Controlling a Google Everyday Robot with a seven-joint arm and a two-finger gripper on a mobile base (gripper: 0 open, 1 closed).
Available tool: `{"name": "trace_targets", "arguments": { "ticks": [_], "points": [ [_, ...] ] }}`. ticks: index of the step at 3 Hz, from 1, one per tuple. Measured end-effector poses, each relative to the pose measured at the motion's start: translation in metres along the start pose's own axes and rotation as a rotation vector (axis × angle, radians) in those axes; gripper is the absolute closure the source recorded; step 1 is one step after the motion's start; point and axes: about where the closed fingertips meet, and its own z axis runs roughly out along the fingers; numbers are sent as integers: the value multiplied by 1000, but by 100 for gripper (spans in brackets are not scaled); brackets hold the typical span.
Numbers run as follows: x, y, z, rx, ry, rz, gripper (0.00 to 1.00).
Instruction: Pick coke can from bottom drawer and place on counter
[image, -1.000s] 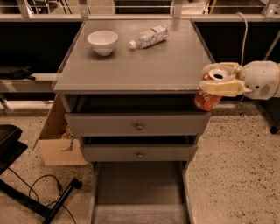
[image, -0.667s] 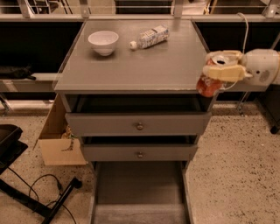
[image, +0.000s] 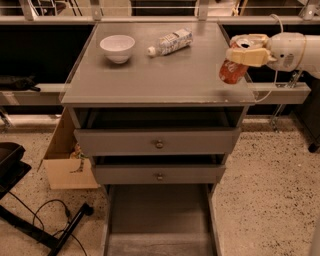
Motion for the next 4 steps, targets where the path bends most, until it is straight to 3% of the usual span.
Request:
{"name": "trace_targets", "arguments": {
  "ticks": [1, 2, 3, 4],
  "points": [
    [3, -37, 14, 47, 4, -46, 100],
    [21, -65, 35, 66, -3, -43, 100],
    [52, -78, 78, 22, 6, -7, 100],
    [50, -79, 82, 17, 7, -3, 84]
  ]
}}
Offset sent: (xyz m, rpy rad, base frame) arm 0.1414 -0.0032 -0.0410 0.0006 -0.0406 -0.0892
